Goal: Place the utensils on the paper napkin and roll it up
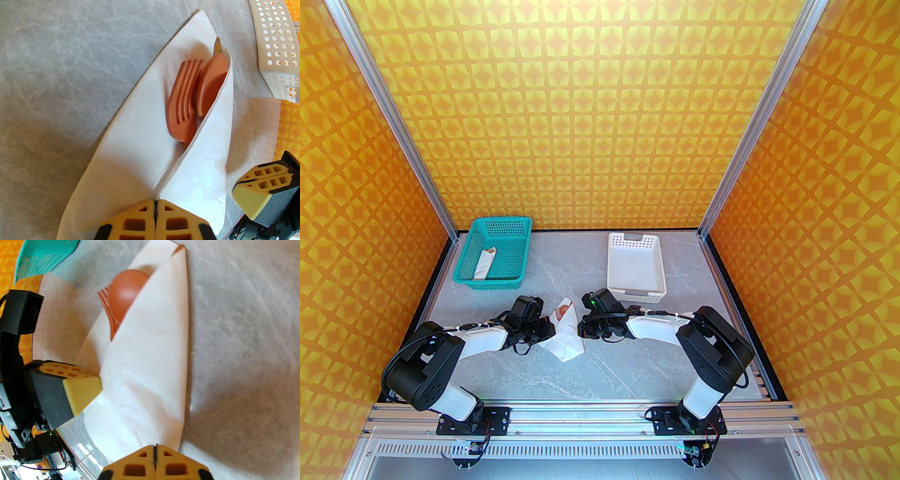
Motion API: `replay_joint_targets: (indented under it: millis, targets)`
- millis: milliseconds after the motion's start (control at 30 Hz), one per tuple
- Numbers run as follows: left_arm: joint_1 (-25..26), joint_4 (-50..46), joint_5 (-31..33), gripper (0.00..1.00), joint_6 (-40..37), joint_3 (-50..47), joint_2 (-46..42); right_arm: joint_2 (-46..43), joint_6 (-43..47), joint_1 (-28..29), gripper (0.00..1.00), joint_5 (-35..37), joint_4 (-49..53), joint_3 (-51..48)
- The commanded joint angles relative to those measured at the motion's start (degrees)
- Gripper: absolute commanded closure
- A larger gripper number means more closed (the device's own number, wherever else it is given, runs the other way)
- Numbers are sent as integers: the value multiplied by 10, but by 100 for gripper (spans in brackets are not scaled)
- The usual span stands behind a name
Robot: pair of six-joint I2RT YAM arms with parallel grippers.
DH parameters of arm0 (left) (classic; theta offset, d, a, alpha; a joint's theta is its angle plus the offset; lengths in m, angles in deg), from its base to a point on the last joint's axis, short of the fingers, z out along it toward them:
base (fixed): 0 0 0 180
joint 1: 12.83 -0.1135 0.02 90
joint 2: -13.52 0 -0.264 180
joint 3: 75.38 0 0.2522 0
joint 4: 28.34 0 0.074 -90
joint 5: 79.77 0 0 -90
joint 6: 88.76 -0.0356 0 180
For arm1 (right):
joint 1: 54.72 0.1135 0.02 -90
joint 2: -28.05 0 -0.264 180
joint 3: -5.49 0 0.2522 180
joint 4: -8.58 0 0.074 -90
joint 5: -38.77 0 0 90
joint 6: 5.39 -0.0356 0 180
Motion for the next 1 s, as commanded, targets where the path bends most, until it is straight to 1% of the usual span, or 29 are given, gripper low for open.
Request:
replay_joint_targets:
  millis: [0,433,733,967]
  targets:
    - [3,-42,26,100,-14,-6,2,16,-12,5,99,-7,-14,-12]
    - [3,-46,29,100,-17,-7,0,5,-2,6,99,28,16,-30]
    - [3,-47,29,100,-18,-4,0,-38,1,7,99,22,37,-23]
    - [3,-48,29,100,-18,-4,0,-62,-11,20,99,14,36,-33]
